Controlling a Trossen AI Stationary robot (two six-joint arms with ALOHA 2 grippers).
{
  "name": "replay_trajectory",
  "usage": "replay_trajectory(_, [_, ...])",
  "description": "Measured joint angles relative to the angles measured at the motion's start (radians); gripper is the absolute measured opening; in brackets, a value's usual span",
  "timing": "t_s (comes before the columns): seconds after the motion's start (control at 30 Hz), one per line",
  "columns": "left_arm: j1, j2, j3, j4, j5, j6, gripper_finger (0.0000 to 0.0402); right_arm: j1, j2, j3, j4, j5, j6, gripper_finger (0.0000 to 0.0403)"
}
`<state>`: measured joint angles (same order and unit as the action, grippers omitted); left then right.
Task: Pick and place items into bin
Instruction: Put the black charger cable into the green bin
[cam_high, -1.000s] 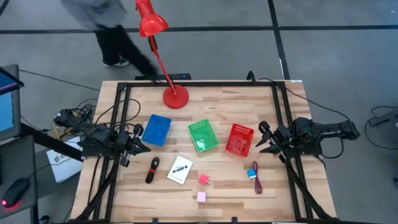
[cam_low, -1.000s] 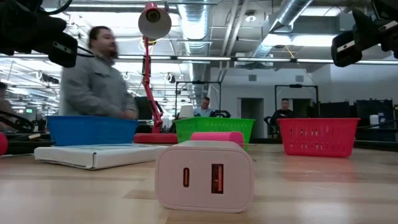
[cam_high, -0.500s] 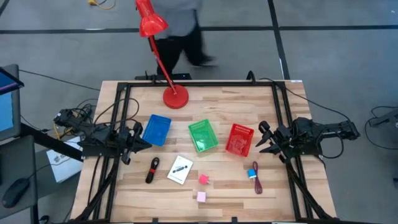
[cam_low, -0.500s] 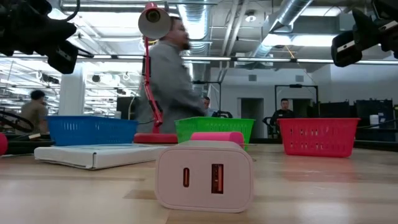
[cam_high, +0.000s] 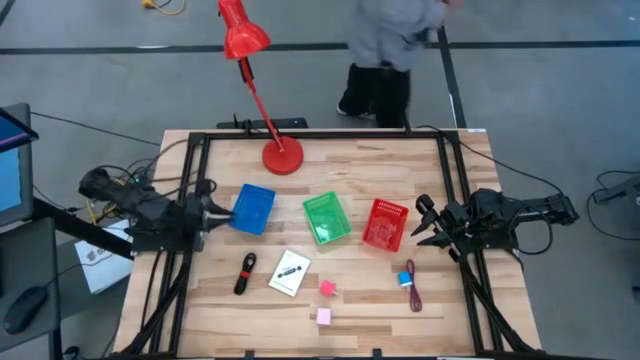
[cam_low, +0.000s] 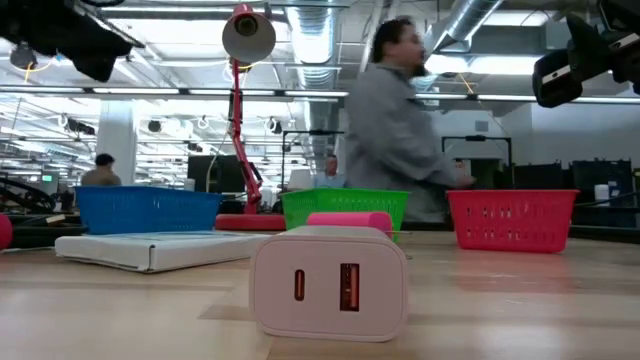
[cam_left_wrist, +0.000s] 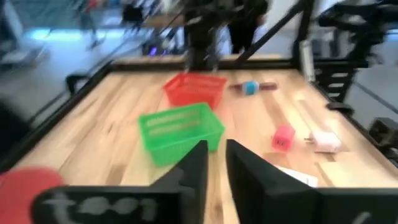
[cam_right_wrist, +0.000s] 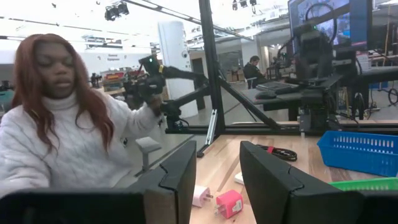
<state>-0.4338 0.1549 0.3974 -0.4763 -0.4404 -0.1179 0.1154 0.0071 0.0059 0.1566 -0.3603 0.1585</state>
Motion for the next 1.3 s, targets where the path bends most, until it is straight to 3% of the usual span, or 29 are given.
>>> replay_trajectory(0.2, [0.000, 0.123, 0.130, -0.060, 0.070, -0.162, 0.0116, 0.000, 0.000, 0.000, 0.000, 0.000, 0.000, 0.0119])
replay_trajectory(0.37, [-0.001, 0.247, 0.138, -0.074, 0.081, -0.515, 0.0122, -0.006, 0.000, 0.000, 0.007, 0.023, -0.202, 0.0119])
replay_trajectory(0.57, [-0.003, 0.448, 0.137, -0.202, 0.229, -0.703, 0.0121, 0.010, 0.000, 0.000, 0.044, 0.030, 0.030, 0.0119])
replay_trajectory(0.83, [-0.026, 0.713, 0.137, -0.229, 0.436, -0.834, 0.0120, 0.042, -0.001, 0.000, 0.207, 0.126, 0.077, 0.0119])
replay_trajectory(1.0, [-0.044, 0.837, 0.137, -0.205, 0.436, -0.926, 0.0120, 0.040, -0.001, 0.000, 0.309, 0.127, 0.073, 0.0119])
replay_trajectory(1.3, [-0.050, 0.984, 0.137, -0.029, 0.425, -1.018, 0.0120, 0.039, -0.001, 0.000, 0.285, 0.127, 0.018, 0.0119])
